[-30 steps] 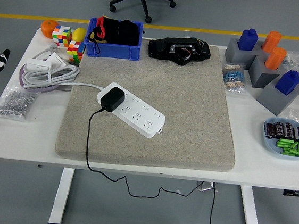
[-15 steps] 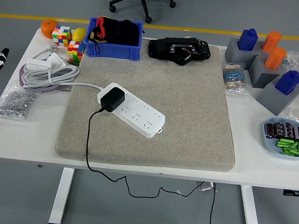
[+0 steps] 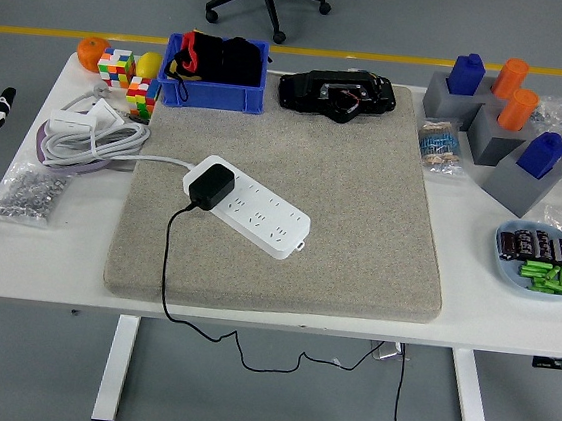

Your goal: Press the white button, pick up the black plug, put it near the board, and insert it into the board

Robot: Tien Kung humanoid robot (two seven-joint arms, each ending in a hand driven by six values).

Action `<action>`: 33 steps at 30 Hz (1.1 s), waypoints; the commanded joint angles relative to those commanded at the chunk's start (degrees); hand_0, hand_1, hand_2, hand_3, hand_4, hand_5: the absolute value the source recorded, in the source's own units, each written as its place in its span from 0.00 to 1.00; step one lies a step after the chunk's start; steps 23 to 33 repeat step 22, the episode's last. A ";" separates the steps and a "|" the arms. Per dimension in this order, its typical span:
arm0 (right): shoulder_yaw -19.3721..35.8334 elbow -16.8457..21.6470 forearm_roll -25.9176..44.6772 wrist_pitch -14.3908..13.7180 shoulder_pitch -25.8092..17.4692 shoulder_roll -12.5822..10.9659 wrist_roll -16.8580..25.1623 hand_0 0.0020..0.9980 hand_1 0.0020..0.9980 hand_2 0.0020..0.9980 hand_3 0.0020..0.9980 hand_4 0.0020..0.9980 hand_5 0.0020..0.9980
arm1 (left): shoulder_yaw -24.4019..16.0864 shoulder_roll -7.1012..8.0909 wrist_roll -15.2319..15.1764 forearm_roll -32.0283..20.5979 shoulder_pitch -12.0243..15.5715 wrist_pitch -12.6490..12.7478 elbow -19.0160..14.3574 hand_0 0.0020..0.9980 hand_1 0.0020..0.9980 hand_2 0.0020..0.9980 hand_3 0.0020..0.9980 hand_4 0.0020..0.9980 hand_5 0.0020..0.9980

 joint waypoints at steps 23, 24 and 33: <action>-0.98 0.25 0.04 0.02 0.40 -0.73 -0.04 0.75 0.72 0.70 0.66 0.72 0.41 | -0.18 0.04 0.27 0.11 -0.02 0.11 -0.22 0.86 0.87 0.83 0.78 0.79 0.47; -0.98 0.25 0.04 0.02 0.40 -0.73 -0.04 0.75 0.72 0.70 0.66 0.72 0.41 | -0.18 0.04 0.27 0.11 -0.02 0.11 -0.22 0.86 0.87 0.83 0.78 0.79 0.47; -0.98 0.25 0.04 0.02 0.40 -0.73 -0.04 0.75 0.72 0.70 0.66 0.72 0.41 | -0.18 0.04 0.27 0.11 -0.02 0.11 -0.22 0.86 0.87 0.83 0.78 0.79 0.47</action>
